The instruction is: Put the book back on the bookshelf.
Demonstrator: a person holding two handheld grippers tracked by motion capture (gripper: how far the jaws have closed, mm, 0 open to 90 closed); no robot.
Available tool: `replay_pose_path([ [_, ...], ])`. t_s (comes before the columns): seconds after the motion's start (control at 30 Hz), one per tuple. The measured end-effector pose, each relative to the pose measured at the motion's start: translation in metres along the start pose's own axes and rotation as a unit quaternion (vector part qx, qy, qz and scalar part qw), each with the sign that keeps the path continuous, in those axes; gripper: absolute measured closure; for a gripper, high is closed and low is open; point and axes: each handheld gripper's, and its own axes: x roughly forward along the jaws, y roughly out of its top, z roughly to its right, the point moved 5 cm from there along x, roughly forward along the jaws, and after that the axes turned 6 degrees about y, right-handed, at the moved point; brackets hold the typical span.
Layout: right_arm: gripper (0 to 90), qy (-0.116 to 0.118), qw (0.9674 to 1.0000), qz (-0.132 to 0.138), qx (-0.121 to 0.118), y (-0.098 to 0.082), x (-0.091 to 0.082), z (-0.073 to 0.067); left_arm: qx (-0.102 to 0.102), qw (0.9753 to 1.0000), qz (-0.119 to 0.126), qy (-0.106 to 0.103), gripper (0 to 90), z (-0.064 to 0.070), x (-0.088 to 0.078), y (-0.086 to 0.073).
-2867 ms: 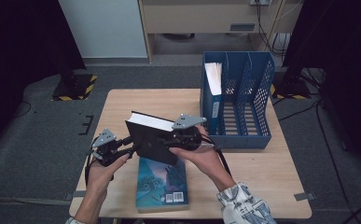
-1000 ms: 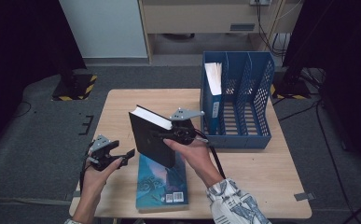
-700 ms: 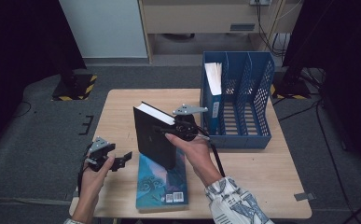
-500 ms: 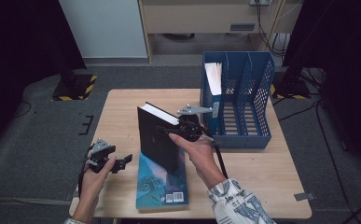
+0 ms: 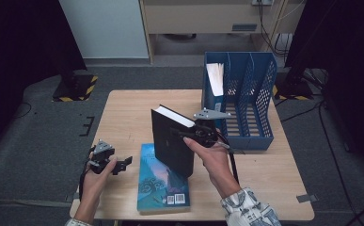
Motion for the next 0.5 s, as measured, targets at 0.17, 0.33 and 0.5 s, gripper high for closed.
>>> replay_pose_path([
  [0.17, 52.9, -0.003, 1.0, 0.003, 0.008, 0.0, -0.011, 0.004, 0.005, 1.0, -0.006, 0.0, 7.6, 0.001, 0.001, -0.001],
  [0.33, 52.9, -0.008, 0.9998, 0.01, 0.017, 0.0, -0.022, 0.007, 0.003, 1.0, -0.006, 0.003, 7.7, 0.0, 0.002, -0.002],
  [0.5, 52.9, -0.01, 0.9996, 0.017, 0.021, -0.001, -0.036, 0.007, 0.003, 0.9999, -0.009, 0.01, 7.7, -0.001, 0.002, -0.003],
])
